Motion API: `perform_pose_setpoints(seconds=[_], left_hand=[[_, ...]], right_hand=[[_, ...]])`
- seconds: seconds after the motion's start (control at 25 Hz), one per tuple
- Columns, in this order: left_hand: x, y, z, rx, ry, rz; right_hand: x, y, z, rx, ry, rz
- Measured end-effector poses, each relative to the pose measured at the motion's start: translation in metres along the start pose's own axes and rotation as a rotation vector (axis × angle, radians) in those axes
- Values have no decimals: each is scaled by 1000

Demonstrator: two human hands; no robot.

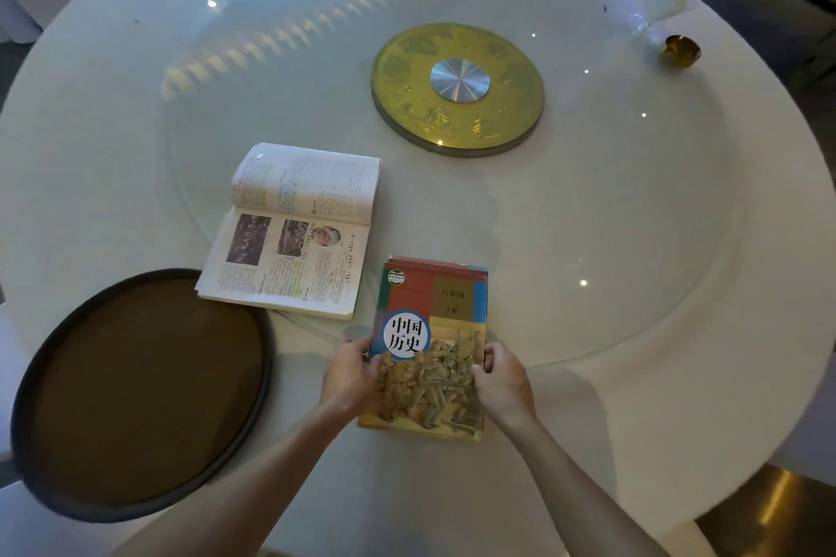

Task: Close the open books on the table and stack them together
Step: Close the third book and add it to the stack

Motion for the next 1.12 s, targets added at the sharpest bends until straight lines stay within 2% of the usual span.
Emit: perform_pose_setpoints(seconds=[0.36, 0.44, 0.6, 0.68, 1.12], left_hand=[[-9, -10, -3, 63, 78, -31], [-6, -11, -5, 74, 101, 16], [2, -16, -12, 134, 348, 209], [-2, -17, -14, 147, 388, 237], [-69, -71, -10, 124, 341, 118]], right_hand=[[-4, -8, 3, -113, -112, -102], [-6, -10, 1, -116, -60, -95], [-7, -17, -4, -72, -65, -143], [-8, -22, -2, -79, -64, -178], [24, -100, 35, -151, -49, -108]])
Point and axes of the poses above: each hand's wrist, its own y-axis away from the middle knuckle, its own z-axis out of the back of the hand, x = y × z, the point moved 6 cm from there along -y, towards the middle knuckle, and after that the axes turned 7 degrees about z, right-handed, at the moved point
